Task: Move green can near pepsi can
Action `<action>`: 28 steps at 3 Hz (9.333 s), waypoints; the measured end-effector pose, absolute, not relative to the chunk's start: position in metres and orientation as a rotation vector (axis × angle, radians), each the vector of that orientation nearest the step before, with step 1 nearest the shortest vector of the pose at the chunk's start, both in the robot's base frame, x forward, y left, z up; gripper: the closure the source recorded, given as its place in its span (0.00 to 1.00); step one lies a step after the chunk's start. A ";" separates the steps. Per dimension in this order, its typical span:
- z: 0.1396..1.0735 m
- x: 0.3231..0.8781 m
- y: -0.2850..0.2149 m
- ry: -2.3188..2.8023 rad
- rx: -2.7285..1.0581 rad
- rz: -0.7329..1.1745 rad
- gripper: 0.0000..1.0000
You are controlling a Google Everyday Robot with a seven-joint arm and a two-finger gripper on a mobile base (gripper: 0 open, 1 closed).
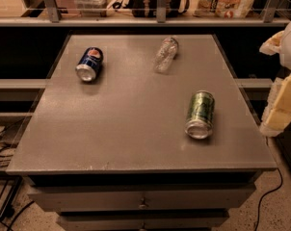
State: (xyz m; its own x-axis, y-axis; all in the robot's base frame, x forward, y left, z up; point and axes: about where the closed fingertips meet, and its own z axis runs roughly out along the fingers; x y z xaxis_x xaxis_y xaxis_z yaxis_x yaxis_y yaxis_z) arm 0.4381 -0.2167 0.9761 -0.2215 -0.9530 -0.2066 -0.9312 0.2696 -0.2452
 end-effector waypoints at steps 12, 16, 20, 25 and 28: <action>0.891 0.506 -0.071 1.869 -1.327 0.636 0.00; 0.846 0.545 0.025 1.775 -1.327 0.732 0.17; 0.916 0.609 0.064 1.671 -1.264 0.702 1.00; 0.865 0.702 0.111 1.802 -1.149 0.749 0.59; 0.867 0.697 0.117 1.777 -1.135 0.798 0.00</action>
Offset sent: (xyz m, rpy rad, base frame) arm 0.0039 0.0097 -0.0125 0.1138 0.0241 0.0367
